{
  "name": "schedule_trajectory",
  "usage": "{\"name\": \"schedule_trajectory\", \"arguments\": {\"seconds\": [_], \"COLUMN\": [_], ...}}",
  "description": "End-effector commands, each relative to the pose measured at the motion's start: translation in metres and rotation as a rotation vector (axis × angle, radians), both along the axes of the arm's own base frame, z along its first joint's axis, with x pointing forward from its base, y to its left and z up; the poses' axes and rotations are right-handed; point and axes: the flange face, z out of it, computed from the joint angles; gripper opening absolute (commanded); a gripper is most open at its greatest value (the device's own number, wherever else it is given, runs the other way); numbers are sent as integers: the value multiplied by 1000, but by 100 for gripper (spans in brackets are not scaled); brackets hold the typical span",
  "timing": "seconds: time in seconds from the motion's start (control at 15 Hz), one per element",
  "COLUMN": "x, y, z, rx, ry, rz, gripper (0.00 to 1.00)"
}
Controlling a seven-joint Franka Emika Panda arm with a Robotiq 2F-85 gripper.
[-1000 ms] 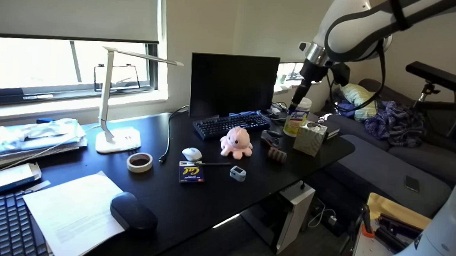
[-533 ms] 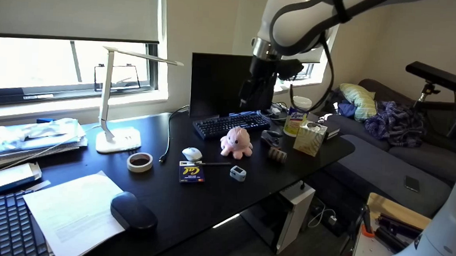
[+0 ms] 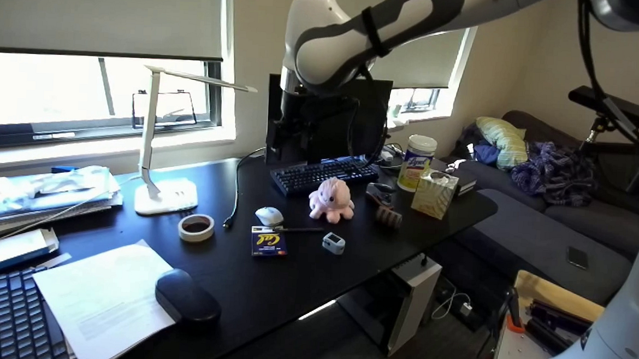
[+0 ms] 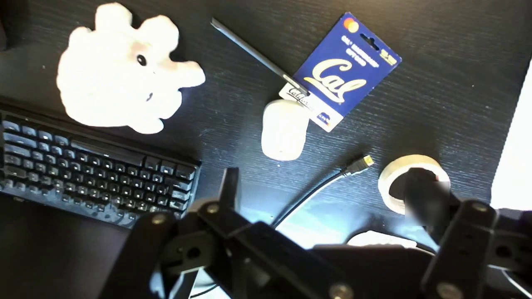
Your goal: Take the masking tape and move it to the right
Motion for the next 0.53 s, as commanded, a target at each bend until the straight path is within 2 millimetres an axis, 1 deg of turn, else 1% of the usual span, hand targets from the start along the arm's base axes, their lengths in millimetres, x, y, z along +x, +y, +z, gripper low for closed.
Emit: {"name": "schedule_trajectory", "arguments": {"seconds": [0.0, 0.07, 0.2, 0.27, 0.4, 0.47], "x": [7, 12, 14, 15, 25, 31], "y": [2, 2, 2, -1, 6, 14], "z": [-1, -2, -1, -7, -23, -30], "rx": [4, 6, 7, 6, 66, 74], "ry": [1, 2, 0, 22, 15, 12], "rz": [-1, -3, -5, -23, -36, -30], "gripper": [100, 100, 100, 100, 100, 100]}}
